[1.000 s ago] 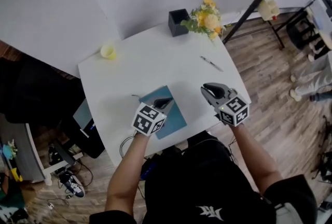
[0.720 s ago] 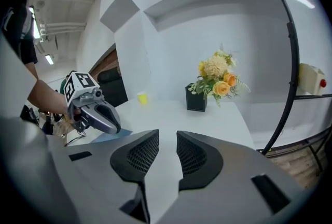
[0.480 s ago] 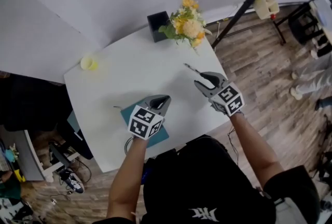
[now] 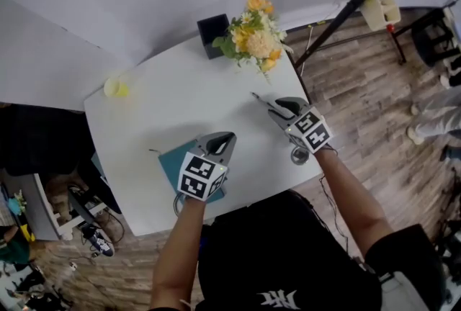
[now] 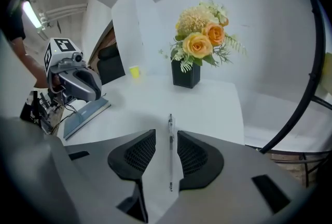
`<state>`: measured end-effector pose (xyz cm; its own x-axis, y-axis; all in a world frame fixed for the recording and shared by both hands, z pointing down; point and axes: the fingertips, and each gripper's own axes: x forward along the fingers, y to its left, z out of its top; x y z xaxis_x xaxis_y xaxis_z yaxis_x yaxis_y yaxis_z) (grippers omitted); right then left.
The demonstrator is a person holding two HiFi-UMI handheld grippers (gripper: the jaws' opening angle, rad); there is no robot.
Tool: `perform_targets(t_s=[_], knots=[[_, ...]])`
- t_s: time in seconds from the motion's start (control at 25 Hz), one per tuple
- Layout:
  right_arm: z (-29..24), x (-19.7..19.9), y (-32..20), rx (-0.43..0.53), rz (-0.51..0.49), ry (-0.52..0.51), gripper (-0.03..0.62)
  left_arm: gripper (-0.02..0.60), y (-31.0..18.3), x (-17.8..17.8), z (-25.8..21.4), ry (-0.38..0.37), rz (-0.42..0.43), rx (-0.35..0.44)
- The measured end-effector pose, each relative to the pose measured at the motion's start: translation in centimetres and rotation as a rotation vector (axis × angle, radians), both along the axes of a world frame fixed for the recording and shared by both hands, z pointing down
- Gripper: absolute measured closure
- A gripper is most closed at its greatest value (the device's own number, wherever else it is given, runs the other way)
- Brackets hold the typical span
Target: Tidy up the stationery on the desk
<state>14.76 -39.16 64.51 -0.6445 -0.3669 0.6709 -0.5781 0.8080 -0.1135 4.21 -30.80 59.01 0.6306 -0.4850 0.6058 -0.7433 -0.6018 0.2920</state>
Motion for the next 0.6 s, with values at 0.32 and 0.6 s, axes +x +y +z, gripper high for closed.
perform_targets(t_s=[0.32, 0.6], knots=[[2.6, 0.2, -0.1, -0.047, -0.060, 0.077, 0.477, 0.578, 0.7, -0.2, 0.8, -0.015, -0.024, -0.034], [3.4, 0.3, 0.0, -0.037, -0.070, 0.125, 0.523, 0.578, 1.0, -0.7, 0.8, -0.017, -0.037, -0.043]])
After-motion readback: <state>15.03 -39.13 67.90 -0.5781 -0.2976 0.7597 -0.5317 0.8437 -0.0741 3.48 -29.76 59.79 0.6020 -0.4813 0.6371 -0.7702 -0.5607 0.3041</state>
